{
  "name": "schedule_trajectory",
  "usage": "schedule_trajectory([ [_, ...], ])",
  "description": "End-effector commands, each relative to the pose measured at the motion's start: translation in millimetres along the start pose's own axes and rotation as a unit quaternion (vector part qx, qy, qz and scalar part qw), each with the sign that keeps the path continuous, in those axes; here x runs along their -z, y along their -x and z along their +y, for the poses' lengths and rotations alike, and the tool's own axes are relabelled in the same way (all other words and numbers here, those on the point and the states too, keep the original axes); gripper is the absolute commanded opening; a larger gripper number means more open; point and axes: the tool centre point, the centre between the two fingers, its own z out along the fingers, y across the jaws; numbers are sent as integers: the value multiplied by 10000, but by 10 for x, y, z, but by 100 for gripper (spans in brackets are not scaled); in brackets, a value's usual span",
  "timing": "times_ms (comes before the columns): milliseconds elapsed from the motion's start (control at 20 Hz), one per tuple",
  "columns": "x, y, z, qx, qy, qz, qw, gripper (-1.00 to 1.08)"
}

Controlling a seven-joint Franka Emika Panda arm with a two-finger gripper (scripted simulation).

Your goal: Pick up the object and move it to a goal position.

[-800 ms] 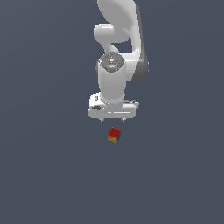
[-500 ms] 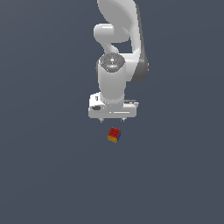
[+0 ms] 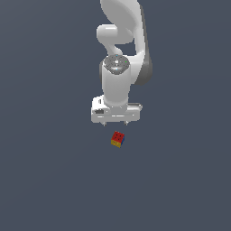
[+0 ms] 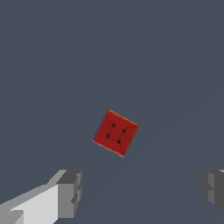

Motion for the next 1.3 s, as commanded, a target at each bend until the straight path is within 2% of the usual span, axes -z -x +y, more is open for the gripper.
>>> schedule_trajectory([
  [0, -4, -1, 0, 24, 1, 0, 10000, 100],
  [350, -54, -10, -3, 342, 11, -1, 9994, 100],
  [700, -157, -29, -11, 990, 25, -1, 9951, 100],
  [950, -261, -47, -23, 1651, 32, 0, 9863, 100],
  [1250, -393, -68, -41, 2485, 34, 6, 9686, 100],
])
